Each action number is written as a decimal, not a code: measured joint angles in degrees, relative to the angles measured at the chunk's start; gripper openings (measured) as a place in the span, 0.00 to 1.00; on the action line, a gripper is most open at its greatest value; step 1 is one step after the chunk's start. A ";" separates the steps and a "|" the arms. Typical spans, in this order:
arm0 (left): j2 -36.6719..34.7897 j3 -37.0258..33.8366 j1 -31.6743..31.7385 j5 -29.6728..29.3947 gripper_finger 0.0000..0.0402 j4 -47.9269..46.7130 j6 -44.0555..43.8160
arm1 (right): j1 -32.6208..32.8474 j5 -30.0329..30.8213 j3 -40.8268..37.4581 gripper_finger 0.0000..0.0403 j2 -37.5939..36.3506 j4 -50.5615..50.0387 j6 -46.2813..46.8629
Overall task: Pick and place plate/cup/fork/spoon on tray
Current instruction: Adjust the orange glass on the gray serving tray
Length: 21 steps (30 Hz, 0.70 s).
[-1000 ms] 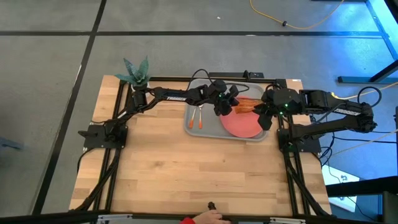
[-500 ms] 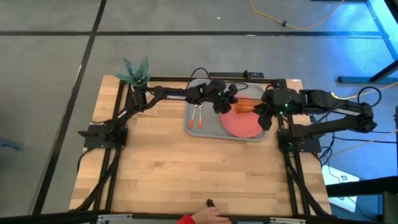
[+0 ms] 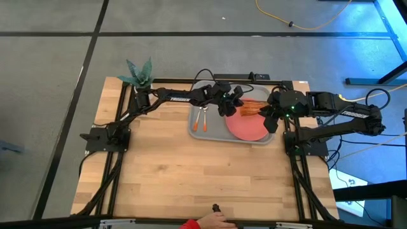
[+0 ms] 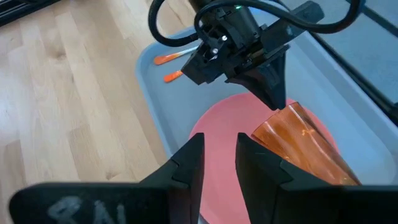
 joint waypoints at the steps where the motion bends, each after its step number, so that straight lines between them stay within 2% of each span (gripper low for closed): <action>1: 0.00 -0.01 -0.01 0.01 0.11 0.06 0.00 | 0.00 0.53 0.00 0.22 0.00 0.00 0.00; 21: 2.67 0.00 -0.01 -1.97 0.11 6.81 2.57 | 0.00 1.22 0.00 0.22 0.02 0.04 0.04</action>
